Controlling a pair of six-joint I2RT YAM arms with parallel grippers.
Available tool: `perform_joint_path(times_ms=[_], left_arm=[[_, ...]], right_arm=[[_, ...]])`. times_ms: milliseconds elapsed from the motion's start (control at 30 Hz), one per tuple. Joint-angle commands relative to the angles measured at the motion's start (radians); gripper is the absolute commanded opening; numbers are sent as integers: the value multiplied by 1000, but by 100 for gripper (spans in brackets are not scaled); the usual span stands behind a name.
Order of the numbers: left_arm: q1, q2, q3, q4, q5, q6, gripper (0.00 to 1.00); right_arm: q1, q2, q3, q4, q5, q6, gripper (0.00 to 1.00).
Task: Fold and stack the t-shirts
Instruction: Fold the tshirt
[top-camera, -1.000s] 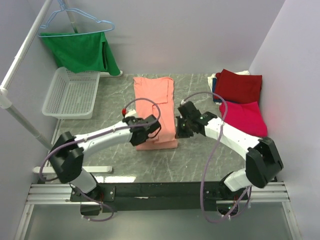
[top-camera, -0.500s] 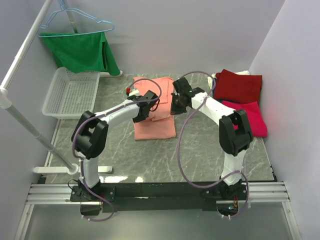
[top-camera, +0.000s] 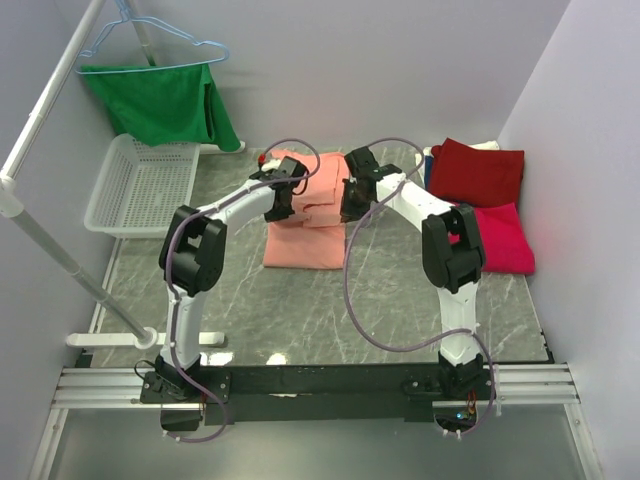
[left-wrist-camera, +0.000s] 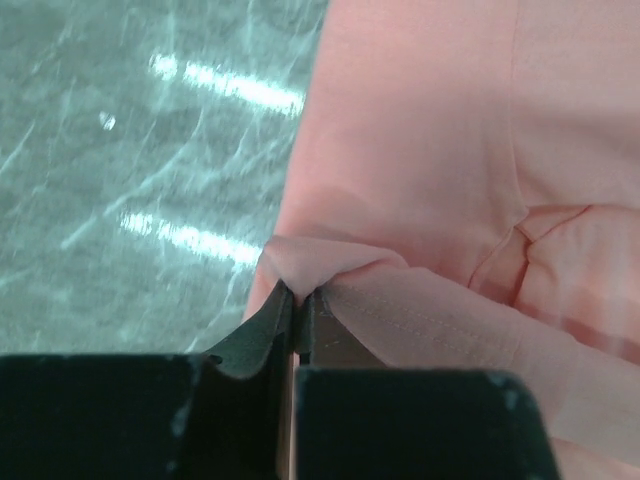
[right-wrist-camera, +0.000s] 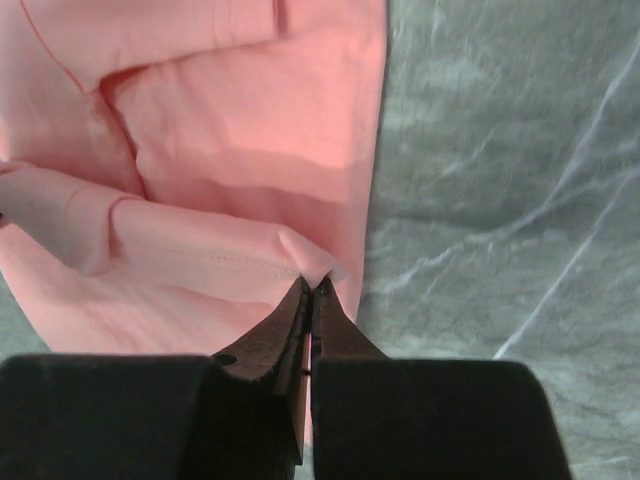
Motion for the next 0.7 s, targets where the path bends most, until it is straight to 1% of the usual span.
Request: perform_joint_path(times_ms=[0, 33, 67, 100, 133, 200, 267, 300, 367, 433, 500, 633, 667], left_arm=[[35, 53, 104, 12, 21, 95, 16], [35, 61, 121, 5, 22, 101, 25], [36, 73, 137, 5, 22, 107, 46], [42, 77, 164, 5, 16, 103, 51], [45, 77, 174, 11, -2, 101, 54], [58, 69, 183, 54, -24, 80, 64], [70, 60, 189, 87, -59, 60, 67], [76, 57, 194, 92, -80, 31, 67], [79, 34, 181, 116, -129, 23, 67], [81, 15, 169, 143, -165, 11, 68], [79, -28, 125, 172, -191, 9, 68], [79, -103, 33, 196, -163, 20, 69], [81, -126, 4, 198, -148, 26, 69]], right_arm=[[-45, 53, 112, -70, 20, 6, 1], [-49, 63, 124, -70, 11, 9, 4], [-55, 66, 135, -67, -3, 12, 8], [-64, 66, 135, -44, -22, 15, 13], [-70, 63, 127, -26, -29, 29, 16], [-87, 51, 112, 43, -57, 35, 22], [-96, 52, 127, 69, -100, 44, 24], [-102, 60, 139, 86, -111, 44, 25], [-108, 73, 181, 96, -134, 41, 27], [-122, 99, 221, 76, -138, 47, 28], [-130, 112, 256, 65, -147, 57, 28], [-130, 52, 193, 91, -167, 47, 28], [-128, 16, 142, 102, -174, 46, 28]])
